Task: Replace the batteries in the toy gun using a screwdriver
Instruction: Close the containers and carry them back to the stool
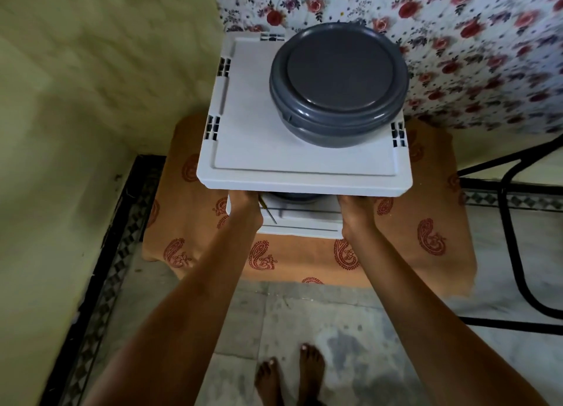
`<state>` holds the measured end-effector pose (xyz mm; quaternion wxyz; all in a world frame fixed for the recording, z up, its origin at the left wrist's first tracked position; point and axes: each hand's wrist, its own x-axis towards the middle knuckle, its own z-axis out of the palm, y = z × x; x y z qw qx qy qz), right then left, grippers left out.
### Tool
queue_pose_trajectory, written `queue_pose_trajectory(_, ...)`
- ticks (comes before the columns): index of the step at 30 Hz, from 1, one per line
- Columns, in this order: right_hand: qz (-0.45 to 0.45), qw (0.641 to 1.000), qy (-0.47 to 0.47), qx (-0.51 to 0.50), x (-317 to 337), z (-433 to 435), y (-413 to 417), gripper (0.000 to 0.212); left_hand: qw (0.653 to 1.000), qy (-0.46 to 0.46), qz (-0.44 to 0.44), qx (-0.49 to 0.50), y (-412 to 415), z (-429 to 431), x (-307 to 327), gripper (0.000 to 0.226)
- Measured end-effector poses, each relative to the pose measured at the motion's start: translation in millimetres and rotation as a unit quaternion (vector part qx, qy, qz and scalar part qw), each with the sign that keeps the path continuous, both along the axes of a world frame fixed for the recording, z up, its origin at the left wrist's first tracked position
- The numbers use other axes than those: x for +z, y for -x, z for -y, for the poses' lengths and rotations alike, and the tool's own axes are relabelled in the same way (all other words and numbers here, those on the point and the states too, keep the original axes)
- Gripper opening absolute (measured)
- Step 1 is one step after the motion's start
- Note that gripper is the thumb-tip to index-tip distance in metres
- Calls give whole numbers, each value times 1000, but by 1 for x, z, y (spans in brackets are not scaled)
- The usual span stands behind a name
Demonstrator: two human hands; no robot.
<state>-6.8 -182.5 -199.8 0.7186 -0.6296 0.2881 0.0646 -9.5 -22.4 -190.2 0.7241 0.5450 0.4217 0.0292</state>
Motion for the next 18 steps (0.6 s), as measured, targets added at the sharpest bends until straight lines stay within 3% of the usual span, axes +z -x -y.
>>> queue_pose_trajectory(6, 13, 1000, 13, -16, 20, 0, 24, 27, 998, -44, 0, -40, 36, -15, 20, 17)
queue_pose_trajectory(10, 47, 988, 123, 78, 40, 0, 80, 24, 987, -148, -33, -43, 84, -25, 39, 13)
queue_pose_trajectory(13, 113, 961, 191, 164, 66, -6, 118, 26, 964, -241, -66, -93, 118, -43, 62, 29)
queue_pose_trajectory(15, 161, 948, 205, 184, 80, -10, 128, 27, 942, -317, -38, -104, 132, -50, 84, 23)
queue_pose_trajectory(18, 241, 927, 228, 174, 124, -18, 126, 26, 881, -460, 40, -100, 149, -56, 141, 15)
